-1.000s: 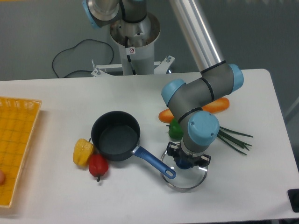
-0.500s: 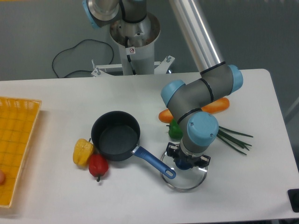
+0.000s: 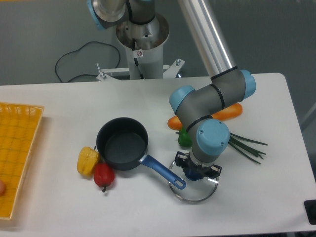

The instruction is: Place the lid on the table

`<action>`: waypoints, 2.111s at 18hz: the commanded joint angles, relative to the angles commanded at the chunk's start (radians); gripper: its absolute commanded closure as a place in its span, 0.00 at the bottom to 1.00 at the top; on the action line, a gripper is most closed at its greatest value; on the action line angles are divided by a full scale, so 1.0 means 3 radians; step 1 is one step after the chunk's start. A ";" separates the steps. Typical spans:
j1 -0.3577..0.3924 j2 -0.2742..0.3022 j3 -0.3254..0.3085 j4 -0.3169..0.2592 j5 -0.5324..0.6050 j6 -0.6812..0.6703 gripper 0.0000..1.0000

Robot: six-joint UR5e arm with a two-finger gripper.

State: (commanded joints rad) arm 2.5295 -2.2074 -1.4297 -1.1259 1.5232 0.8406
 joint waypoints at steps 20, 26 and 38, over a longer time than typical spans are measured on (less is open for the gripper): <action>-0.0005 -0.0015 0.0000 0.0000 0.0000 -0.0005 0.38; -0.0020 -0.0031 -0.0005 0.0051 0.0005 -0.0005 0.32; -0.0005 0.0031 0.0036 0.0061 0.0010 0.0066 0.00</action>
State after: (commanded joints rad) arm 2.5280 -2.1982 -1.4189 -1.1075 1.5263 0.8605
